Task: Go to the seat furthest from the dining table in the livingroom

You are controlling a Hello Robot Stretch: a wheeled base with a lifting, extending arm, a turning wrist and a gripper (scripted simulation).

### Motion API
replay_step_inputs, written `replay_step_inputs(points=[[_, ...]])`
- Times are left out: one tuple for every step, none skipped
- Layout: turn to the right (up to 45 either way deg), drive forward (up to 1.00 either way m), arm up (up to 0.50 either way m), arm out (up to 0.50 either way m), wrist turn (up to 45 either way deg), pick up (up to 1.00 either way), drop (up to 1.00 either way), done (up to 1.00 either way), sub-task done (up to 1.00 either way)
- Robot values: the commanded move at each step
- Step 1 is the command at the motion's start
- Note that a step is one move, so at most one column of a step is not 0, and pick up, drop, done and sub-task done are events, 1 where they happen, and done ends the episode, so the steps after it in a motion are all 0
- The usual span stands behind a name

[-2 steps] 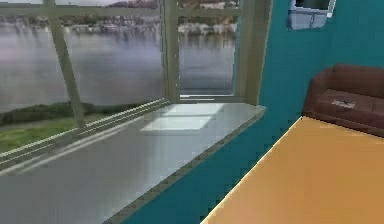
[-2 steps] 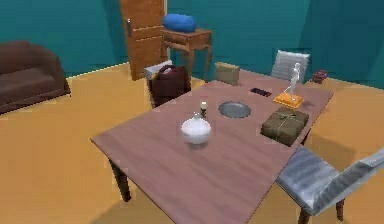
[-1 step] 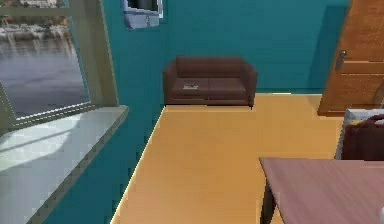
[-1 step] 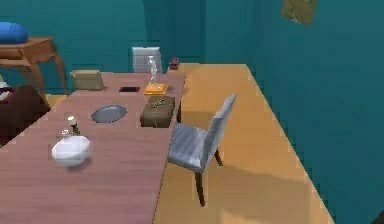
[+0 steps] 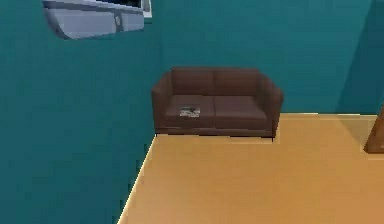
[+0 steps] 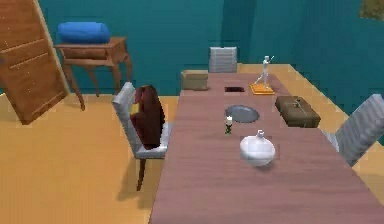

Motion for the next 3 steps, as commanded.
replay_step_inputs(points=[[6.0, 0.00, 0.00, 0.00, 0.0, 0.00, 0.00, 0.00, 0.00], [0.0, 0.35, 0.00, 0.00, 0.0, 0.00, 0.00, 0.00, 0.00], [12.0, 0.00, 0.00, 0.00, 0.0, 0.00, 0.00, 0.00, 0.00]])
